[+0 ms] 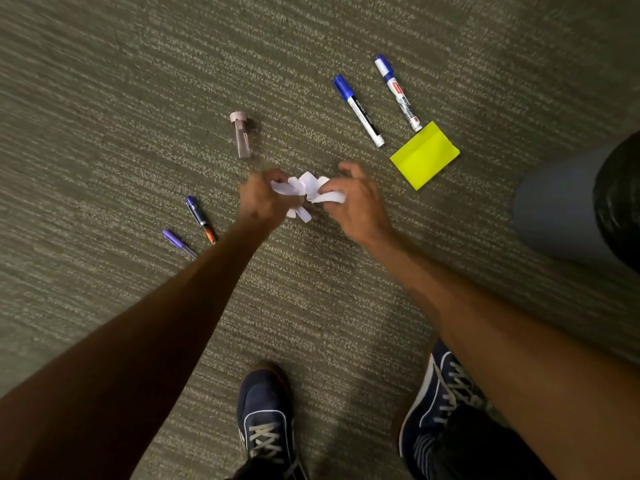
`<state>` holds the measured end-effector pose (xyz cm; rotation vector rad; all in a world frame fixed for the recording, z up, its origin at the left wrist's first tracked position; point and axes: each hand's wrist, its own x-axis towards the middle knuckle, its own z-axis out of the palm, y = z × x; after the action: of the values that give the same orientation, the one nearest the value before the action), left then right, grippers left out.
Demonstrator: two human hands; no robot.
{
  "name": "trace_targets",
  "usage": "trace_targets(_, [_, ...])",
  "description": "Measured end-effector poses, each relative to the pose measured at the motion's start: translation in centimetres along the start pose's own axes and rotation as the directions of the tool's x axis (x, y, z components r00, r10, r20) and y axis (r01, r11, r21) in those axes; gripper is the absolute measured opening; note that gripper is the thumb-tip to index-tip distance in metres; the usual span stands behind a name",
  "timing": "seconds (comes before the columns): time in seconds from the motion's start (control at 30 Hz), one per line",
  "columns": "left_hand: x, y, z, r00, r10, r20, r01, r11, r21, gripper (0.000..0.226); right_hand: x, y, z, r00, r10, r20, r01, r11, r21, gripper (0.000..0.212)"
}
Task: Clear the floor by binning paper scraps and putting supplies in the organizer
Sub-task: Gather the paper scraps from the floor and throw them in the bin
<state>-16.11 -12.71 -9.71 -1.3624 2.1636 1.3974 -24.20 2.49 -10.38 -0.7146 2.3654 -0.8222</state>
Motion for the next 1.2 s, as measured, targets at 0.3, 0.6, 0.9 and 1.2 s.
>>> trace_targets(0.3, [-1.0,-0.6,0.3,0.997,0.029,0.073,-0.028,0.999,-0.023,0.029,-1.1,-1.0,1.9,0.989,-0.105,0.104,0.107,0.994,-0.005,0.022])
trace_targets(0.6, [-1.5,-1.4,0.4,0.998,-0.018,0.065,0.029,0.983,-0.179,0.026,-0.9,-1.1,2.4,0.997,-0.049,0.055,0.043,0.994,0.102,0.019])
trace_targets(0.9, [-5.4,3.2,-1.8,0.997,-0.009,0.072,0.028,0.964,-0.266,0.025,-3.1,-3.4,-1.8,0.974,0.223,0.031,-0.218,0.896,0.387,0.021])
trace_targets(1.2, [-13.4,13.6,-3.7,0.975,0.103,0.195,-0.031,0.939,-0.342,0.027,-8.9,-7.0,-12.4,0.911,0.413,-0.009,-0.291,0.657,0.695,0.014])
